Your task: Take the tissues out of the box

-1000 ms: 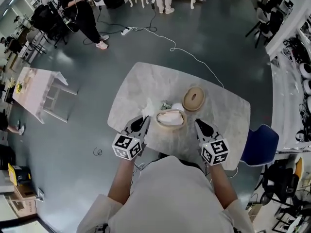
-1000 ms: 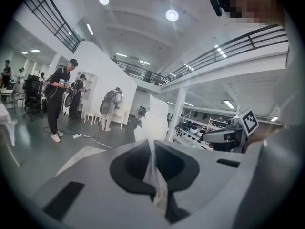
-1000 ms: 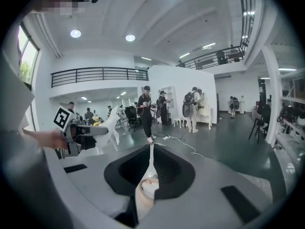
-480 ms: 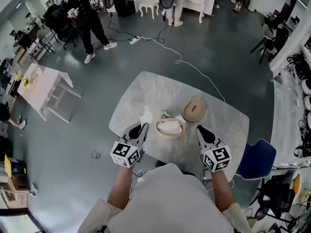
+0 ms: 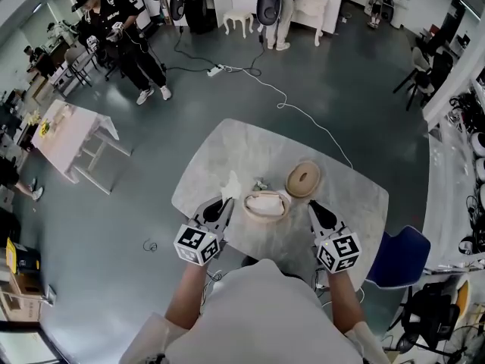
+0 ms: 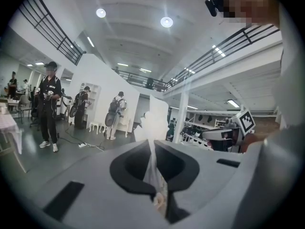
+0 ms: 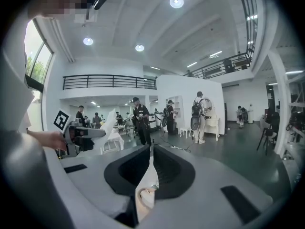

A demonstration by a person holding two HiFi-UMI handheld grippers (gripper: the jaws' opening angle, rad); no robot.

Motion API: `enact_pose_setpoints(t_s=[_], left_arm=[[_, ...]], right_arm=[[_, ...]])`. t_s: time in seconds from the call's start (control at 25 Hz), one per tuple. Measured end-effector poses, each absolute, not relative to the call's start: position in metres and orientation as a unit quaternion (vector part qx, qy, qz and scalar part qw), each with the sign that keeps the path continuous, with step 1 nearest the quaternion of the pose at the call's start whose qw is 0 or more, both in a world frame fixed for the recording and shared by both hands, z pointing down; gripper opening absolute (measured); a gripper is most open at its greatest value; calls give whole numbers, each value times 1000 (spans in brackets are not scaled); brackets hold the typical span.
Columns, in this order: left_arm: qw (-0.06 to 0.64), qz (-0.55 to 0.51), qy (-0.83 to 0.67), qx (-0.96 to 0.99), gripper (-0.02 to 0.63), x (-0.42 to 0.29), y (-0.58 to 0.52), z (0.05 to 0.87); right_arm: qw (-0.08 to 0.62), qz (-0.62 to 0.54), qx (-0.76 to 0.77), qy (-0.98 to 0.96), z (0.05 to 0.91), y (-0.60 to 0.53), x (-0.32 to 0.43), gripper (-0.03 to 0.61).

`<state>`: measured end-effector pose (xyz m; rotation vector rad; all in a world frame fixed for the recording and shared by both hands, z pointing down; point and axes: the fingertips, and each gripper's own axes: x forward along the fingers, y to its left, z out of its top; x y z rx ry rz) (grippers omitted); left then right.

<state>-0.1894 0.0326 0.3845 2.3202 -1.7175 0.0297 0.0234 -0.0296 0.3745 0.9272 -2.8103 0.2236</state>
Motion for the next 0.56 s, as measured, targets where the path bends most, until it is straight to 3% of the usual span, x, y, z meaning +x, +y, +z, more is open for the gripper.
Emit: enact_pose_setpoints(t_s=[0.56], left_arm=[[120,1,-599,792,18,-193,40,379]], right_arm=[[81,60,308,-946,368,-26,22,46]])
